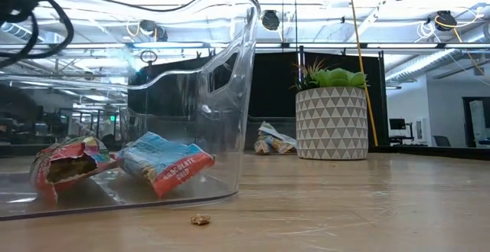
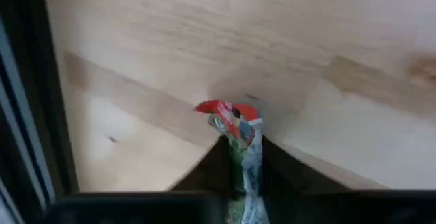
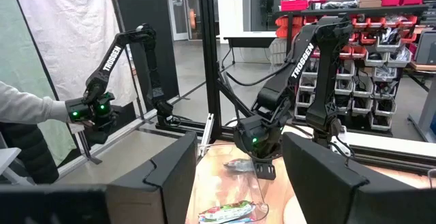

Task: Pick and place Granola Bars by type
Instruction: Put the red granola bar into the bottom transparent bin

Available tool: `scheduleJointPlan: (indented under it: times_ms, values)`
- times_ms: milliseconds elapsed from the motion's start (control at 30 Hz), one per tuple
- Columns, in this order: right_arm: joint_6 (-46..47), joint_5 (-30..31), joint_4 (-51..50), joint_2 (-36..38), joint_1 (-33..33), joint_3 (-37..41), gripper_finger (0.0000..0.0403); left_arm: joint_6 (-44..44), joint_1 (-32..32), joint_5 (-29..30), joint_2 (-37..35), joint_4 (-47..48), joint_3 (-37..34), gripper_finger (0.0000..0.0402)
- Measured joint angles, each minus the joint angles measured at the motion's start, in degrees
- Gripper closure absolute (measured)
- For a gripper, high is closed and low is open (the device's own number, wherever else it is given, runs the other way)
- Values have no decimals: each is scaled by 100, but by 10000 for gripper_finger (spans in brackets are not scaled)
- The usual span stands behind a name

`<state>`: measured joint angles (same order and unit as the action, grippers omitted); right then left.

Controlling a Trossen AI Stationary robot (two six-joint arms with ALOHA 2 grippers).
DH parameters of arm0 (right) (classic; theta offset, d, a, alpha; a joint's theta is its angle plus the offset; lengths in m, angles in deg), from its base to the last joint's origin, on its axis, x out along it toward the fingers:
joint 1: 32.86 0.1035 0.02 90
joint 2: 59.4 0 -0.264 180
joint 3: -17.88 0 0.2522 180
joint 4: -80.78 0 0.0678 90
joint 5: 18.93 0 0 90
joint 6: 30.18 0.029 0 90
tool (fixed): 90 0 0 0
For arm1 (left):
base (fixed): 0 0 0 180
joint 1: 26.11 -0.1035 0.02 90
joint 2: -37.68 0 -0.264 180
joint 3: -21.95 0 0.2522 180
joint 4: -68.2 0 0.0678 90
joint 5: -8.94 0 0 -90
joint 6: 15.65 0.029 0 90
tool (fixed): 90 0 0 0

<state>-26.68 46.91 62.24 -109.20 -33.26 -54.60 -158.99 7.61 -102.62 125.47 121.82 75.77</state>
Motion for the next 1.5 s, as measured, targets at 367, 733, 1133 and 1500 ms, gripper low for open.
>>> scheduleJointPlan:
  times_ms: [367, 733, 1133, 1500]
  values:
    - [139, 2, -2, 0, 0, 0, 195, 1150, -629, 624, -967, 2001, 370, 389]
    - [139, 11, 0, -19, 0, 0, 195, 2138, -1038, 3633, -1490, 3178, 2938, 391]
    - [202, 32, 21, -114, 0, 0, 195, 2525, -731, 3657, 122, 1772, 3549, 391]
    - [314, 35, 17, -114, 0, 0, 195, 1042, 318, 3302, 1060, 1187, 3547, 391]
